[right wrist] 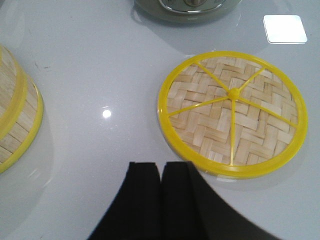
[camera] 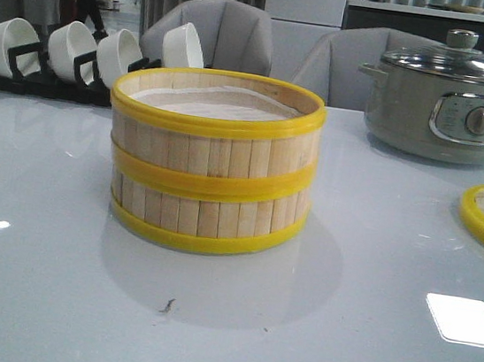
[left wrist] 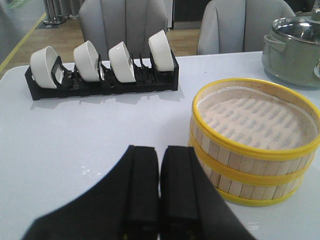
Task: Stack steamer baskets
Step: 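Move the right gripper down to the centre knob of the woven lid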
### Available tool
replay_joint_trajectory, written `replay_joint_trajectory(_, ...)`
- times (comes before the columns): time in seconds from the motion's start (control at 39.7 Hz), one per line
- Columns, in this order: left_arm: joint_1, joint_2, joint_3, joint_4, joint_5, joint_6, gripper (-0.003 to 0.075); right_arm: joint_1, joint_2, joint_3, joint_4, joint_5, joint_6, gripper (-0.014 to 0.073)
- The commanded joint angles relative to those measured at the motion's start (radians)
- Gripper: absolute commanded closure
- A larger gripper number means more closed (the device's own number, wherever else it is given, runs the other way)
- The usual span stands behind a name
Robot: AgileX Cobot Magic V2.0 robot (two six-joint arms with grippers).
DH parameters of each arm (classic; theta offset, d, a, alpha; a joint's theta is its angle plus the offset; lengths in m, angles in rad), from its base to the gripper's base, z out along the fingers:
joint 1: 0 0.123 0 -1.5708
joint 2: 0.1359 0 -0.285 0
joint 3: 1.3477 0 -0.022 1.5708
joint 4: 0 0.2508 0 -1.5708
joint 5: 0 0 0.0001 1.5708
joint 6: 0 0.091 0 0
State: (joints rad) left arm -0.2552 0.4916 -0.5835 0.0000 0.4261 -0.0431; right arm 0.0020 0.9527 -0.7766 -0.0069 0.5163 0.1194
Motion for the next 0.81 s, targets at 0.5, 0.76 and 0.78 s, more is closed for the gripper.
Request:
replay_joint_trajectory(0.5,0.002,0.002,-0.028,0.000,-0.090,-0.008,0.0634,-0.002,0.004,-0.037,0.045,0.068,0.000,0.0240)
replay_joint_trajectory(0.76,0.002,0.002,-0.028,0.000,-0.090,-0.008,0.0634,-0.043,0.119,-0.077,-0.014,0.040,0.000,0.0292)
replay_joint_trajectory(0.78,0.002,0.002,-0.028,0.000,-0.090,-0.008,0.0634,-0.053,0.136,-0.085,-0.018,0.040,0.000,0.0292)
